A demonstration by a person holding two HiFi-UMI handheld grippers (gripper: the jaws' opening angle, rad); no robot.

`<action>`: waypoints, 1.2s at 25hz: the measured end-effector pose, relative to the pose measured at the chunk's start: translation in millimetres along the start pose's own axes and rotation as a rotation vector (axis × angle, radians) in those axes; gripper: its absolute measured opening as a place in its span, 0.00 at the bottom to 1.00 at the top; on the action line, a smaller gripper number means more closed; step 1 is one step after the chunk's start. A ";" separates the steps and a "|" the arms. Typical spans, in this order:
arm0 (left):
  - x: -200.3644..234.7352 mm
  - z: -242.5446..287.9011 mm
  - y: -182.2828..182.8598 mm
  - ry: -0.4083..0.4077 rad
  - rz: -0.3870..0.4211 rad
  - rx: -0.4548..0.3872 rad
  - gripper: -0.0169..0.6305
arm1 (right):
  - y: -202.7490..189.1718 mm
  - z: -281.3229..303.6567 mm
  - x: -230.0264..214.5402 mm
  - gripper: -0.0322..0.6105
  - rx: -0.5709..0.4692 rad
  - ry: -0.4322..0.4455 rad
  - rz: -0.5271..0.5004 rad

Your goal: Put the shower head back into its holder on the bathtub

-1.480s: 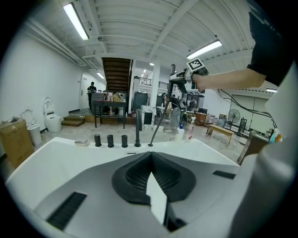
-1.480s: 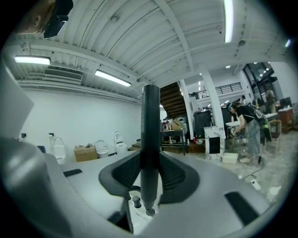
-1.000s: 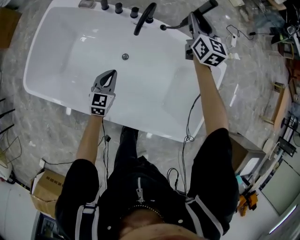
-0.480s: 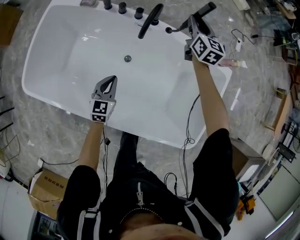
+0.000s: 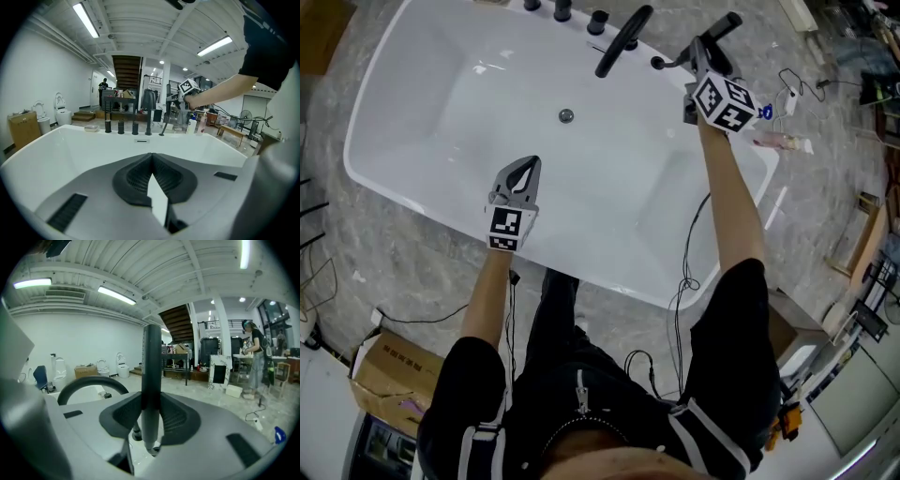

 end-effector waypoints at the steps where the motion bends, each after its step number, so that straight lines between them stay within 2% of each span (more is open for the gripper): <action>1: -0.1 1.6 -0.5 0.000 0.001 0.000 0.06 | -3.9 3.1 -0.2 0.25 0.004 0.001 -0.010; 8: -2.3 23.3 6.9 0.013 -0.009 -0.035 0.06 | -32.6 28.6 -3.9 0.25 0.010 0.014 -0.015; 16: -19.1 42.6 6.3 -0.021 0.018 -0.052 0.06 | -67.0 55.2 -18.5 0.25 0.018 -0.015 -0.017; 24: -19.6 48.5 -10.2 -0.026 0.020 -0.033 0.06 | -93.0 74.7 -26.0 0.25 0.031 -0.028 -0.023; 30: -11.6 40.5 -26.0 -0.004 0.008 -0.007 0.06 | -110.4 84.7 -37.7 0.25 0.044 -0.051 0.025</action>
Point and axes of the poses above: the fingertips, and each gripper's own axes: z forward along the fingers, x to its left, y out of its top, the point moved 1 cm from there along -z, backward along the fingers, and after that the axes turned 6 degrees about y, right-handed, at the moved point
